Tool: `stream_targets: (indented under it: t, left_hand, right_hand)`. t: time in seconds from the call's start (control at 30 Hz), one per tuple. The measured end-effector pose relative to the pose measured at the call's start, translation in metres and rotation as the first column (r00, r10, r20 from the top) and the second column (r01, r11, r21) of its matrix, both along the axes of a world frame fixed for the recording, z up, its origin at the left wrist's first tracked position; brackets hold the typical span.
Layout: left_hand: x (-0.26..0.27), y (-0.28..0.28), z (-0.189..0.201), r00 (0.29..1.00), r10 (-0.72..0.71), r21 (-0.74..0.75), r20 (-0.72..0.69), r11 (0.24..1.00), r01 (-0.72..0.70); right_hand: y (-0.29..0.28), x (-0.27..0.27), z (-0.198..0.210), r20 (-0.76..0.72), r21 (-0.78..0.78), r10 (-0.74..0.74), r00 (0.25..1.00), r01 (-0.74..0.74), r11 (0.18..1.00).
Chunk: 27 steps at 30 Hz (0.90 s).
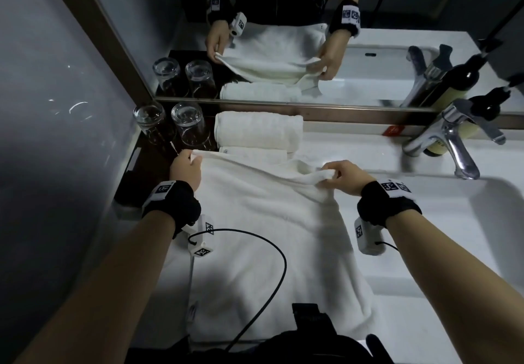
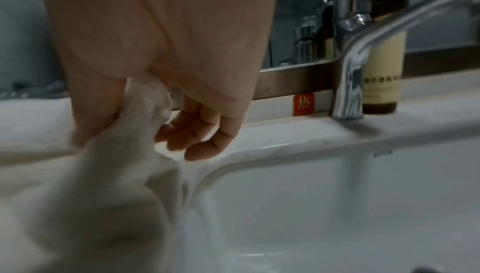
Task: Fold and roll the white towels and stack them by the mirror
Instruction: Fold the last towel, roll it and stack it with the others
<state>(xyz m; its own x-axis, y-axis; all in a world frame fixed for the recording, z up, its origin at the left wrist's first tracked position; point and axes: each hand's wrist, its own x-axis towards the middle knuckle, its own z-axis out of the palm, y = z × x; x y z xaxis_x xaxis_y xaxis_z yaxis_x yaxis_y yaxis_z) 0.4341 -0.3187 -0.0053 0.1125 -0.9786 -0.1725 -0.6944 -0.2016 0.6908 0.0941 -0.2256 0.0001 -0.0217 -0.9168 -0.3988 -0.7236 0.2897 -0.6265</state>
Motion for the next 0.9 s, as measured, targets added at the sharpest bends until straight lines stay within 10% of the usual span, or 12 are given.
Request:
stream_targets:
  t: [0.17,0.6,0.77,0.9]
  left_hand:
    - [0.002,0.001,-0.001,1.000,0.008,-0.005,-0.006,1.000,-0.008]
    - [-0.005,-0.002,0.000,0.998,0.065,-0.055,0.000,0.996,-0.065]
    - [-0.002,-0.003,0.003,0.997,0.013,-0.108,-0.071,0.994,-0.020]
    - [-0.013,0.009,0.007,0.986,-0.057,-0.176,0.157,0.981,0.085]
  right_hand:
    - [0.003,-0.018,-0.002,-0.206,0.022,-0.109,0.973,0.116,0.993]
    - [-0.023,-0.006,-0.007,0.206,-0.407,-0.575,0.792,0.603,0.686]
    - [-0.014,0.005,-0.017,0.071,-0.201,-0.460,0.885,0.464,0.863]
    - [0.003,0.020,-0.026,-0.046,-0.116,-0.362,0.931,0.355,0.928]
